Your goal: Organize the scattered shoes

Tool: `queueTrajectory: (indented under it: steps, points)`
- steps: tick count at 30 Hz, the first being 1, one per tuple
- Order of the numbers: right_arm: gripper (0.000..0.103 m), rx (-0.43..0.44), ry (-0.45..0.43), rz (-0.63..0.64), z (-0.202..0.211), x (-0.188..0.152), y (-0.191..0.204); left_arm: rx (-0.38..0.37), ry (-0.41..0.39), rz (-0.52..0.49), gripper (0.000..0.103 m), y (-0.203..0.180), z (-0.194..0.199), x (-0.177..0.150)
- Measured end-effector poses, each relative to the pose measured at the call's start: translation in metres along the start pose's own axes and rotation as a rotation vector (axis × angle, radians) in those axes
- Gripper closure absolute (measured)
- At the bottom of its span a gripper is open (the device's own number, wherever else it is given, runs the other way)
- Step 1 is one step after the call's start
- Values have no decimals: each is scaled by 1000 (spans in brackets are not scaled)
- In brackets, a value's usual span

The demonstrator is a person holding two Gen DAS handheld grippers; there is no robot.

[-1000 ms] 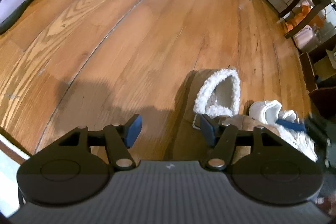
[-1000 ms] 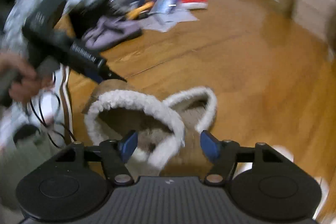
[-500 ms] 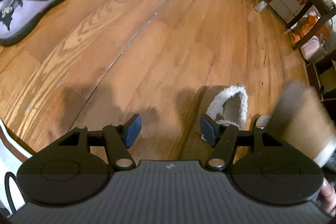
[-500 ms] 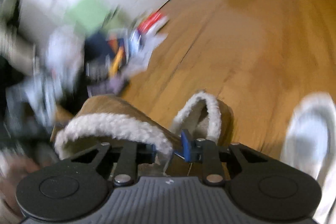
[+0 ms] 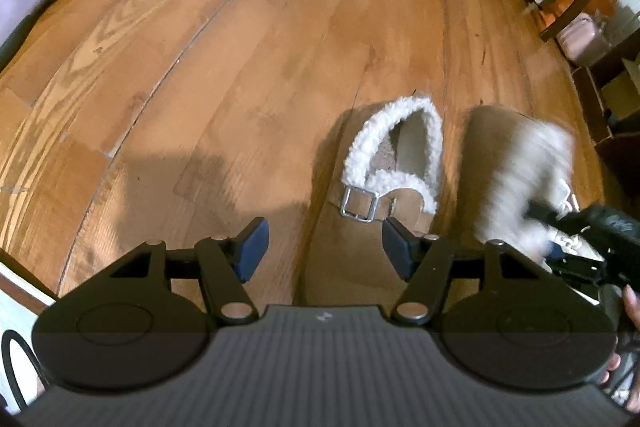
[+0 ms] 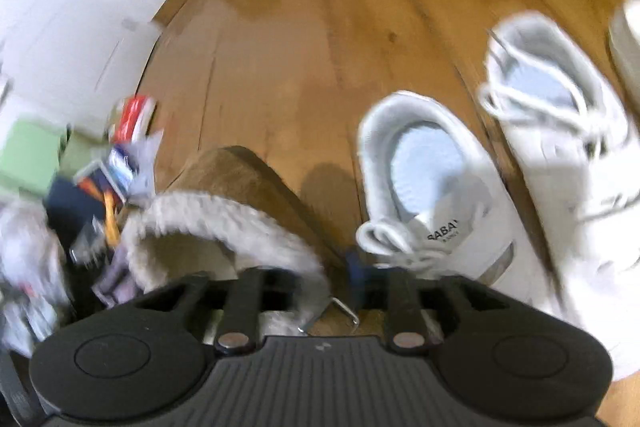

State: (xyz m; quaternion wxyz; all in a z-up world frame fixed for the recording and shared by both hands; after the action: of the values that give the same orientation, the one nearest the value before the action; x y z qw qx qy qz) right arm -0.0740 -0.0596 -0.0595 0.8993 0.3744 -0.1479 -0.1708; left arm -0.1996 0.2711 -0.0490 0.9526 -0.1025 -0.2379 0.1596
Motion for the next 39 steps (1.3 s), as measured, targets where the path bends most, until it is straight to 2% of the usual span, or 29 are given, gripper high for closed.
queueTrajectory:
  steps: [2,5,7,16,20,24,29,31,33,39]
  points:
    - [27,3,-48,87,13,-15,4,7,10,7,41,1,-2,0]
    - [23,-36,-87,262,28,-46,6,22,17,11,39,3,-6,0]
    - [23,-63,-57,371,28,-65,4,30,25,6,38,3,-11,-1]
    - [23,-180,78,562,-12,-104,8,43,78,-50,35,-20,-30,-7]
    - [23,-219,51,545,-1,-109,0,38,84,-80,35,-33,-23,-11]
    - [21,-268,18,469,32,-96,-15,17,126,-122,20,-63,-17,-15]
    - [16,-376,-69,423,77,-78,-32,-55,147,-202,13,-116,-7,-25]
    - [14,-408,-117,426,97,-77,-35,-58,155,-264,4,-143,0,-33]
    - [9,-439,-165,428,116,-76,-39,-47,161,-341,1,-171,7,-43]
    - [6,-531,-310,434,175,-73,-50,-45,142,-567,0,-243,25,-80]
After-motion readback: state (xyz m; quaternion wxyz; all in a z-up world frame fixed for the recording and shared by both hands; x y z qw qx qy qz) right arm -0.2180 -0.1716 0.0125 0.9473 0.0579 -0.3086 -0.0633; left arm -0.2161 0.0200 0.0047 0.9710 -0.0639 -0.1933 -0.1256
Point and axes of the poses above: each gripper's, at about its wrist camera, not at the fingertips, and z roughly against the way its jaws point, y to its left, x to its top, the point moved 1 cm from there along -z, roughly the way its jaws point, and after that the axes turned 11 degrees about -z, right-handed, at the moved point
